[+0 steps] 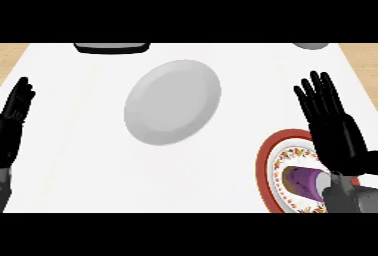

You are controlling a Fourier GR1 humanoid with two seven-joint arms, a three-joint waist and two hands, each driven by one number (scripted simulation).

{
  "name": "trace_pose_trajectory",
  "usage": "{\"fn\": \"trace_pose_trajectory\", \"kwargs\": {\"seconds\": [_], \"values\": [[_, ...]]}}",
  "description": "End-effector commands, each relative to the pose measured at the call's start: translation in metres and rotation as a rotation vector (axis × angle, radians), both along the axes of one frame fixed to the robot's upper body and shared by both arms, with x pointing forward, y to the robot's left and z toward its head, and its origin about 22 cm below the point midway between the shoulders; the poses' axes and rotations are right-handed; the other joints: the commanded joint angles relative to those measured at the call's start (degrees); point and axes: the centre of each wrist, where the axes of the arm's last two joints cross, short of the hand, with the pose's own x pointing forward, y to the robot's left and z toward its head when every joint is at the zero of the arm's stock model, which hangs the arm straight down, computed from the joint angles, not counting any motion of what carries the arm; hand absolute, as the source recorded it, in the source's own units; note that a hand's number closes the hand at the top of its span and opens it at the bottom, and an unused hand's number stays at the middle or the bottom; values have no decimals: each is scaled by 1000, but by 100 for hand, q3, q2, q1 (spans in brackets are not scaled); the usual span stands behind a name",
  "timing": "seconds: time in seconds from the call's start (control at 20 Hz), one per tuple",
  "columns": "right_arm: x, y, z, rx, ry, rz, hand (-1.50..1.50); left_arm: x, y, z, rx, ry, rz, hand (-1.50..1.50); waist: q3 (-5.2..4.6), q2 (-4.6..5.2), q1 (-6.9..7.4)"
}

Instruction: Pick the can from the plate and place it in the plate

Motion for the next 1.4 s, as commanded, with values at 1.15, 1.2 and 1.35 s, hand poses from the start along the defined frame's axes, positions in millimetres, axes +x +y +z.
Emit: {"fn": "trace_pose_trajectory", "kwargs": {"seconds": [1.15, 1.2, 1.35], "values": [[-122, -16, -34, -390, -569, 92, -150, 20, -76, 50, -205, 4, -231, 0, 5, 20, -71], [-119, -17, -11, -441, -542, 64, -150, 25, -75, 56, -199, -1, -237, 0, 1, 22, -86], [-125, -56, 11, -698, -470, 53, -150, 19, -74, 56, -184, 11, -229, 0, -6, 6, -126]]}}
